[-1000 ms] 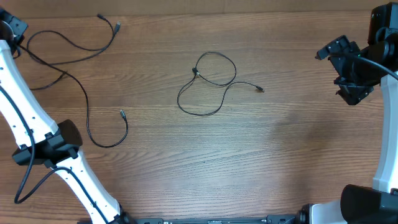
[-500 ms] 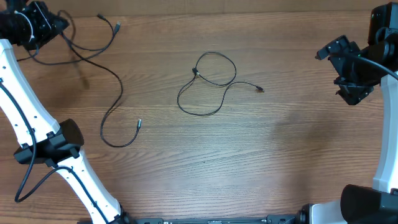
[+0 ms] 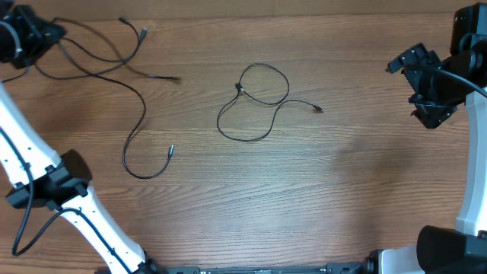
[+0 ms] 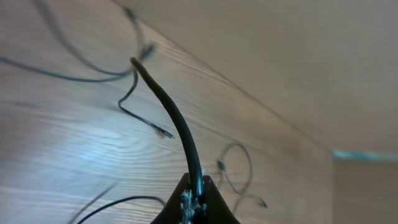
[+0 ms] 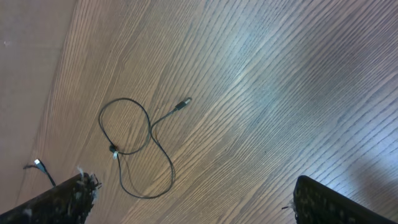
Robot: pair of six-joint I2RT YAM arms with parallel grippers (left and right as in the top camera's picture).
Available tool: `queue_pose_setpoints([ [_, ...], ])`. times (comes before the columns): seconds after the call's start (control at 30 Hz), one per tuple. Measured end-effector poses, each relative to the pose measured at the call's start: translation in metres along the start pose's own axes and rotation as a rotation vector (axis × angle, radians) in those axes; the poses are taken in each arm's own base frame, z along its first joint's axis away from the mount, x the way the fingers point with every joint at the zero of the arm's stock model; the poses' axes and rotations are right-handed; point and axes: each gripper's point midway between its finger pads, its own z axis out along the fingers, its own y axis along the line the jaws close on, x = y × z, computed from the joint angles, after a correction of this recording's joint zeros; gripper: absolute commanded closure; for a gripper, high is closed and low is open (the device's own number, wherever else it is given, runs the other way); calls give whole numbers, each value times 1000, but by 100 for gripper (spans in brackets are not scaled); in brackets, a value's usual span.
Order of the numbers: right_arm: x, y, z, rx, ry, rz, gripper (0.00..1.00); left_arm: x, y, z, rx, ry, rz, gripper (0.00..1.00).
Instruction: Untangle cables
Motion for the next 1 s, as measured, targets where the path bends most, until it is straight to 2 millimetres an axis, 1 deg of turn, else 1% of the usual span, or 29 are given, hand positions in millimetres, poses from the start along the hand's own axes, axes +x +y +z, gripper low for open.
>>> queue_pose_setpoints([
  [0.13,0,0,0,0,1,0,0,-9,35,-11,-98,-33,-75,96],
  [0.17,0,0,0,0,0,0,0,-9,48,-11,-135,-32,-105,96],
  [0.27,0,0,0,0,0,0,0,-5,77,-5,-224,-3,-171,96],
  [0.33,0,0,0,0,1,1,0,-2,100,1,-292,17,-210,96],
  [0.43,0,0,0,0,0,0,0,-1,131,9,-373,30,-251,96],
  [0.5,0,0,0,0,0,0,0,-2,154,11,-441,26,-265,96],
  [0.53,0,0,0,0,0,0,0,-1,164,9,-473,24,-272,96],
  [0.57,0,0,0,0,0,0,0,-3,179,7,-525,13,-281,96],
  [0.67,0,0,0,0,0,0,0,-6,216,-4,-672,-25,-305,96],
  [0.77,0,0,0,0,0,0,0,-13,244,-19,-806,-74,-304,95],
  [0.83,0,0,0,0,0,0,0,-27,253,-28,-859,-137,-273,82],
  [0.87,0,0,0,0,1,0,0,-33,255,-30,-877,-158,-258,73],
  [0.9,0,0,0,0,0,1,0,-36,256,-32,-888,-168,-247,56],
  [0.93,0,0,0,0,0,0,0,-39,257,-34,-897,-183,-237,41],
  [0.97,0,0,0,0,0,0,0,-43,258,-35,-905,-199,-227,28],
  [1.0,0,0,0,0,0,0,0,-45,258,-36,-907,-207,-224,20],
])
